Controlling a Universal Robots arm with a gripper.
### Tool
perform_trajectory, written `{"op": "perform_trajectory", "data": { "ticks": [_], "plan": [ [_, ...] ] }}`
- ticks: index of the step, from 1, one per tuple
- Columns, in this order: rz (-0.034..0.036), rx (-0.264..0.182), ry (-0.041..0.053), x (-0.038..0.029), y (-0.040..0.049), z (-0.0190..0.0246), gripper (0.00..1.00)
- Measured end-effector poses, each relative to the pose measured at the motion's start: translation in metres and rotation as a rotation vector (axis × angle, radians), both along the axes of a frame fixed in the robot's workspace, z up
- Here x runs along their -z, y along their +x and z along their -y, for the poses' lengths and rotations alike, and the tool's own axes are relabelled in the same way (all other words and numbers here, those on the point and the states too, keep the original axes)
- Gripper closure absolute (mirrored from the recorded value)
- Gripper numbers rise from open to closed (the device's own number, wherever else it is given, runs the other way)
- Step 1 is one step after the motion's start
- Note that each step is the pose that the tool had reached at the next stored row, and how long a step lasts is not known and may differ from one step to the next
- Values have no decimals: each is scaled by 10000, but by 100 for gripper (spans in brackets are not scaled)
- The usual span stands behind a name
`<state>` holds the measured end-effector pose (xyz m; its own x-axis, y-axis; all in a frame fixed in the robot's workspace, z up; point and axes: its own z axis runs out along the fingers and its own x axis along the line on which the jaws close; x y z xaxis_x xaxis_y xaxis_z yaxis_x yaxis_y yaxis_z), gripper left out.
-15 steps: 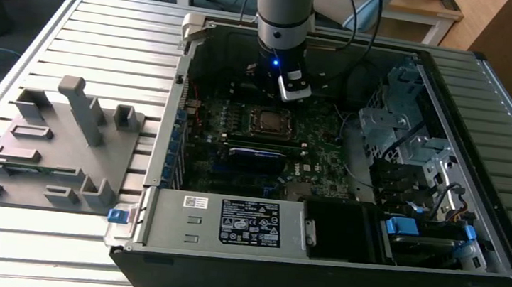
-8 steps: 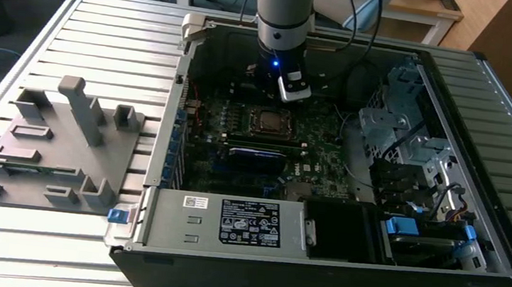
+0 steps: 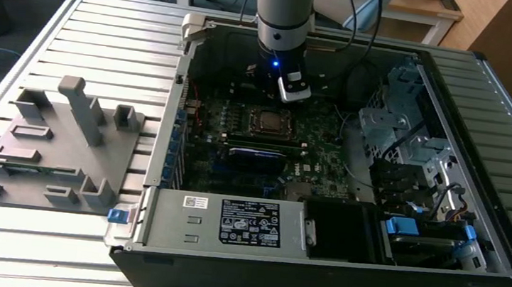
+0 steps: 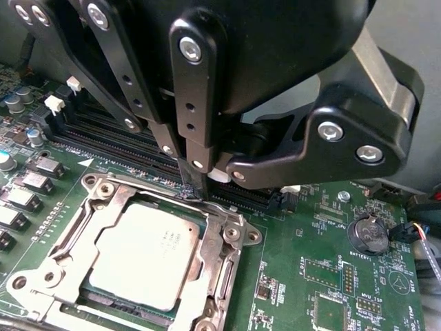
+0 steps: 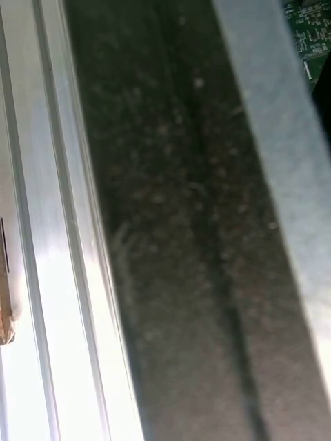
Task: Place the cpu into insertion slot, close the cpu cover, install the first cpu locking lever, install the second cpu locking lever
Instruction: 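Install the first cpu locking lever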
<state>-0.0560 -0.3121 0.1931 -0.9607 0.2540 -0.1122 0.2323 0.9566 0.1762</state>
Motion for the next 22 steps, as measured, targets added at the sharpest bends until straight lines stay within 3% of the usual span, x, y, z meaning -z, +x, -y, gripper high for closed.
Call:
{"op": "perform_trajectory", "data": {
  "ticks": [22],
  "plan": [
    [4,0,28,-7,1,-1,90]
  ]
}}
